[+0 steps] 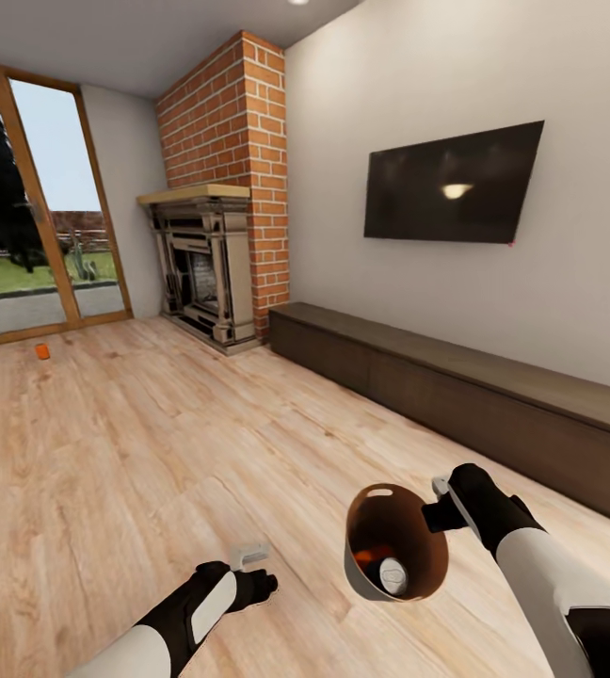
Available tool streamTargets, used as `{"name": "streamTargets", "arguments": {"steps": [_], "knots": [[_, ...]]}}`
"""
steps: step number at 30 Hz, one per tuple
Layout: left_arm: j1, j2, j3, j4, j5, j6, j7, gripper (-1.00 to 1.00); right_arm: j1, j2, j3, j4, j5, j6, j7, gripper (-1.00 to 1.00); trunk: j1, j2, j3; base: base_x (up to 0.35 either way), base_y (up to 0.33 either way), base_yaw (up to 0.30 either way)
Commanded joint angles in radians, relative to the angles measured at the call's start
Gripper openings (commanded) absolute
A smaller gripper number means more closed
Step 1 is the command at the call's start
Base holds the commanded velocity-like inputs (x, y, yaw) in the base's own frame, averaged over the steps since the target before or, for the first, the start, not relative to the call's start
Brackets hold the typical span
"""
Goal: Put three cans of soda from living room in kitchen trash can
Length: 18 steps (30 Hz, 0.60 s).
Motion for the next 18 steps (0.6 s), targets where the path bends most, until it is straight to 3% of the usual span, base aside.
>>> {"name": "streamTargets", "arguments": {"steps": [1,10,18], "knots": [[0.000,0.000,0.000,0.000,0.000,0.000,0.000,1.00,-0.001,0.000,-0.002,0.000,-0.015,0.002,0.003,-1.00,0.000,0.000,0.000,0.335,0.000,0.244],[0.000,0.003,0.006,0.000,0.000,-0.001,0.000,1.00,0.001,0.001,0.011,-0.002,-0.016,0.002,0.003,-1.00,0.000,0.000,-0.006,0.340,0.022,0.242],[-0.001,0.013,0.012,0.000,0.003,0.023,-0.039,1.00,0.001,-0.004,0.015,-0.002,-0.018,-0.003,0.006,-1.00,0.000,0.000,-0.007,0.341,0.085,0.070]]}}
